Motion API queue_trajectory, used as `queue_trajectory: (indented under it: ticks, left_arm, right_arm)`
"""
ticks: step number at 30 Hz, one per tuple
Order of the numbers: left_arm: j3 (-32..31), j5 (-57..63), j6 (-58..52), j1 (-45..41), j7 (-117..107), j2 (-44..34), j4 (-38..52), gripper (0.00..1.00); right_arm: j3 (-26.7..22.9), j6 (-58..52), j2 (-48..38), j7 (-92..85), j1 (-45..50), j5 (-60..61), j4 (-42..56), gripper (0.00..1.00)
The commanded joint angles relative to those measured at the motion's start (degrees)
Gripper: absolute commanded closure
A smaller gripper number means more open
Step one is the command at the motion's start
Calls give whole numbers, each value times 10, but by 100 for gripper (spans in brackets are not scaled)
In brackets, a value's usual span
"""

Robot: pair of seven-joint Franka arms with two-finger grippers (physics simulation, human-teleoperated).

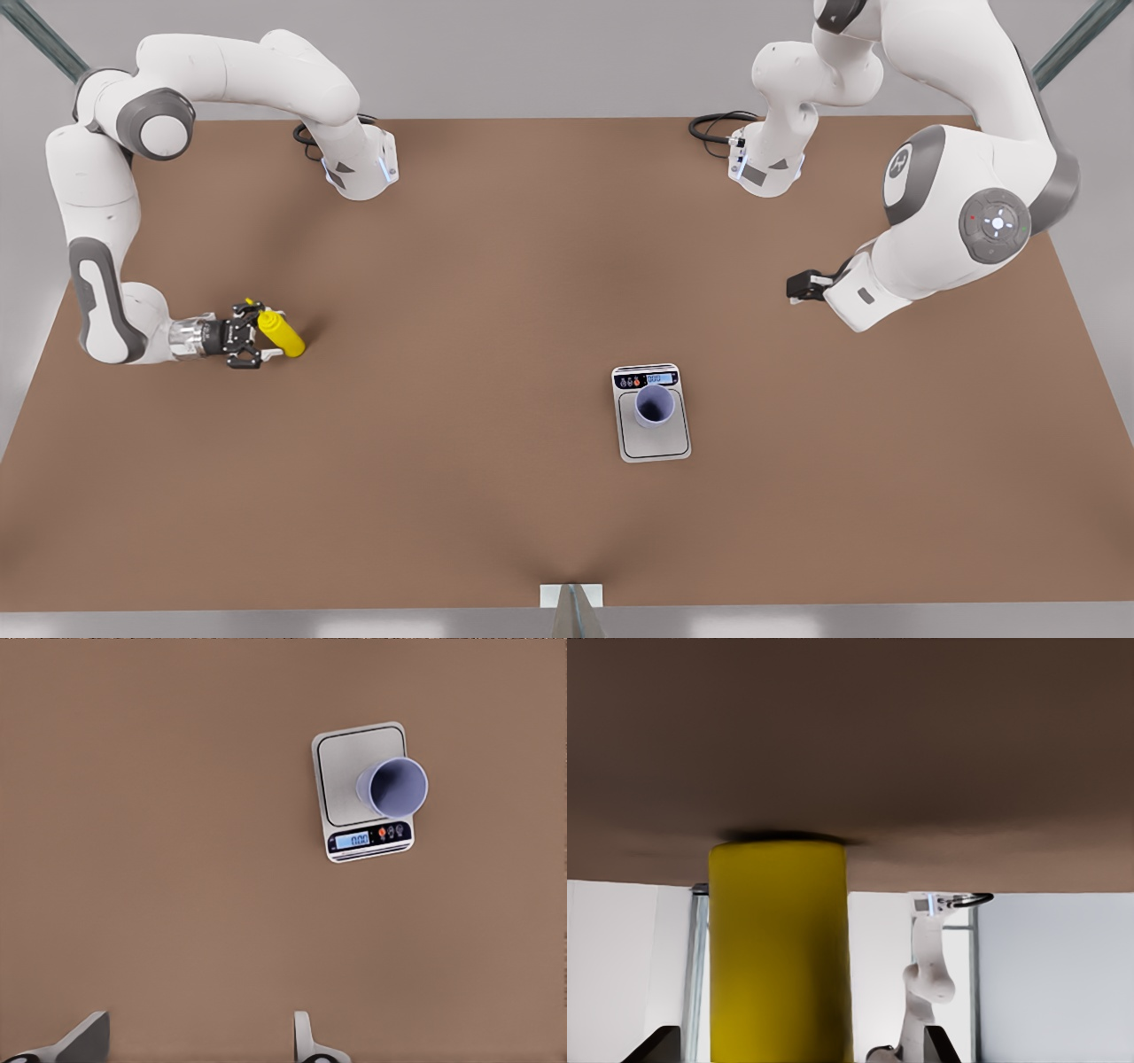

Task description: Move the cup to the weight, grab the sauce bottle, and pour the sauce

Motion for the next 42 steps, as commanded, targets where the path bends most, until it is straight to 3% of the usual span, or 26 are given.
queue_trajectory:
  ticks: [1, 7, 9, 11, 13, 19, 21, 27, 28, 35, 38, 42]
  left_arm:
    - [0, -1, 0, 0, 0, 0, 0, 0]
    - [0, -1, 3, 0, -1, 2, 0, 0]
    - [0, -1, 3, 0, 0, 2, 0, 0]
    - [0, -1, 2, 0, 0, 2, 0, 0]
    - [0, -3, 3, 0, -1, 2, 0, 0]
    - [0, -5, 4, 0, -1, 3, 0, 0]
    - [0, -5, 4, 0, -1, 3, 0, 0]
    - [1, 3, 3, 0, 0, 3, 0, 0]
    - [2, 4, 4, 0, 1, 3, 0, 0]
    - [-3, -5, 8, 0, 1, 21, 8, 0]
    - [-5, -8, 10, 0, 1, 18, 33, 0]
    - [-5, -8, 14, 0, 1, 20, 33, 0]
  right_arm:
    - [0, 0, 0, 0, -1, 0, 0, 0]
    - [22, 12, -6, -4, -1, 0, -11, 2]
    - [26, 12, -8, -4, -1, -1, -12, 16]
    - [27, 11, -10, -4, -2, -3, -11, 39]
    - [35, 12, -12, -4, -7, -4, -11, 48]
    - [48, 56, -11, -4, -8, -6, -50, 50]
    - [49, 56, -11, -4, -8, -6, -49, 54]
    - [54, 49, -34, 20, -10, -5, -17, 57]
    - [73, 51, -55, 73, -4, -6, 3, 57]
    - [87, 121, -109, 307, 133, 14, 109, 57]
    - [128, 230, -101, 467, 204, 23, 163, 57]
    - [131, 371, -87, 609, 338, 23, 248, 57]
